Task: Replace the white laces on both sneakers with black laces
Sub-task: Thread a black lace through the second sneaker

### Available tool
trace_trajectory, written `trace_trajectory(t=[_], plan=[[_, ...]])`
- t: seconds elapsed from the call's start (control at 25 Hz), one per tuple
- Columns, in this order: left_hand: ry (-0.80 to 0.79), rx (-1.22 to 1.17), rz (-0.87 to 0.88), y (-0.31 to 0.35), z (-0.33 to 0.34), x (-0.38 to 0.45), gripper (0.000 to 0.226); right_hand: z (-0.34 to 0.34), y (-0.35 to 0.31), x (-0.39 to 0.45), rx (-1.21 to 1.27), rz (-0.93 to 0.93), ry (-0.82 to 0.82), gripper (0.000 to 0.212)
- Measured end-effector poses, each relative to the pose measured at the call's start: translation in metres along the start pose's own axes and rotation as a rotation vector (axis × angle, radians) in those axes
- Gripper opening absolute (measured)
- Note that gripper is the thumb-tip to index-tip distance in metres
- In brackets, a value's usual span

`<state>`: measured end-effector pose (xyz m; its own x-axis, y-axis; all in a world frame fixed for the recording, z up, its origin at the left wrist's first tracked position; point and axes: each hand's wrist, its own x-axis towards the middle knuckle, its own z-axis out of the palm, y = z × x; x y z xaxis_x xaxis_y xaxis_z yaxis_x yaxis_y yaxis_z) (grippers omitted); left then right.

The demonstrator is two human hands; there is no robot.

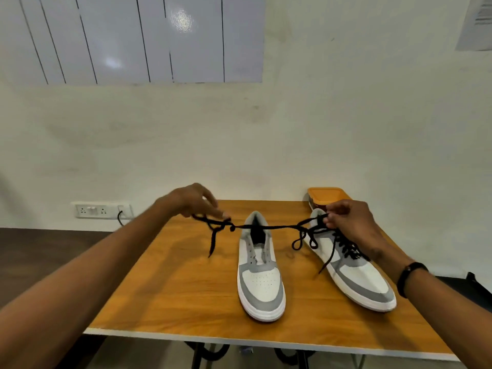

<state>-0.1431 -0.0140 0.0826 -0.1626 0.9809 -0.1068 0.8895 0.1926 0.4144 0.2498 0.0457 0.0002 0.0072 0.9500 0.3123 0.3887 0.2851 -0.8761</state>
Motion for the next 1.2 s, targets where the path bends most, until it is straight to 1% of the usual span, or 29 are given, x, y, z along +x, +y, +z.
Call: trace_trajectory(t=[0.04,0.08,0.12,0.16,0.2,0.28,0.32,0.4,0.48,0.56,0.6,0.64,0.68,0.72,0.76,0.8,0.84,0.88,0.92,0.96,1.0,1.04,1.08,1.12,1.16,1.2], plan=[[0.024,0.240,-0.043,-0.009,0.007,0.002,0.066,0.003,-0.003,0.000,0.056,0.020,-0.007,0.021],[0.083,0.395,-0.042,-0.012,0.017,0.003,0.073,0.007,-0.007,-0.001,0.102,0.030,-0.028,0.021],[0.149,0.404,0.019,-0.009,0.026,0.000,0.071,0.014,-0.014,-0.003,0.143,0.032,-0.064,0.022],[0.170,0.292,0.118,-0.001,0.035,-0.003,0.066,0.021,-0.022,-0.006,0.193,0.027,-0.111,0.021],[0.124,0.095,0.219,0.012,0.044,-0.005,0.061,0.027,-0.033,-0.009,0.249,0.012,-0.162,0.021],[-0.065,-0.287,0.350,0.046,0.063,-0.012,0.062,0.036,-0.057,-0.012,0.307,-0.057,-0.243,0.020],[-0.134,-0.392,0.395,0.061,0.076,-0.013,0.062,0.039,-0.067,-0.011,0.316,-0.096,-0.263,0.019],[-0.187,-0.492,0.480,0.086,0.099,-0.014,0.050,0.036,-0.080,-0.005,0.343,-0.136,-0.256,0.017],[-0.202,-0.602,0.513,0.091,0.107,-0.009,0.034,0.024,-0.081,0.006,0.310,-0.132,-0.148,0.014],[-0.172,-0.677,0.477,0.079,0.096,-0.005,0.033,0.003,-0.068,0.015,0.207,-0.067,0.059,0.017],[-0.109,-0.634,0.454,0.067,0.086,-0.003,0.033,-0.009,-0.055,0.019,0.171,-0.009,0.168,0.021],[-0.030,-0.535,0.432,0.051,0.074,-0.002,0.034,-0.019,-0.041,0.023,0.144,0.059,0.250,0.025],[0.032,-0.417,0.412,0.035,0.064,0.000,0.036,-0.028,-0.027,0.024,0.100,0.128,0.298,0.029],[0.068,-0.328,0.398,0.022,0.056,-0.002,0.043,-0.030,-0.016,0.022,0.025,0.168,0.300,0.030],[0.083,-0.282,0.392,0.012,0.051,-0.004,0.050,-0.027,-0.008,0.019,-0.084,0.156,0.254,0.029],[0.090,-0.277,0.398,0.008,0.048,-0.006,0.055,-0.017,-0.007,0.012,-0.201,0.096,0.162,0.035],[0.086,-0.300,0.412,0.009,0.046,-0.009,0.055,-0.004,-0.012,0.003,-0.287,0.005,0.022,0.049],[0.072,-0.334,0.435,0.017,0.044,-0.011,0.051,0.013,-0.026,-0.007,-0.328,-0.082,-0.136,0.061],[0.057,-0.367,0.465,0.028,0.043,-0.014,0.048,0.033,-0.043,-0.016,-0.314,-0.140,-0.285,0.068],[0.050,-0.397,0.495,0.041,0.043,-0.015,0.046,0.052,-0.060,-0.024,-0.299,-0.196,-0.398,0.068],[0.050,-0.428,0.517,0.054,0.043,-0.016,0.044,0.070,-0.073,-0.026,-0.289,-0.257,-0.463,0.063],[0.064,-0.472,0.530,0.066,0.041,-0.017,0.042,0.084,-0.083,-0.024,-0.296,-0.308,-0.494,0.052],[0.096,-0.545,0.532,0.074,0.037,-0.016,0.040,0.092,-0.087,-0.019,-0.295,-0.329,-0.492,0.036],[0.156,-0.649,0.513,0.077,0.029,-0.016,0.036,0.096,-0.088,-0.013,-0.305,-0.345,-0.463,0.025],[0.247,-0.787,0.459,0.075,0.016,-0.014,0.033,0.094,-0.086,-0.007,-0.324,-0.353,-0.413,0.028],[0.346,-0.954,0.376,0.066,0.000,-0.011,0.029,0.087,-0.079,-0.003,-0.345,-0.342,-0.353,0.037]])
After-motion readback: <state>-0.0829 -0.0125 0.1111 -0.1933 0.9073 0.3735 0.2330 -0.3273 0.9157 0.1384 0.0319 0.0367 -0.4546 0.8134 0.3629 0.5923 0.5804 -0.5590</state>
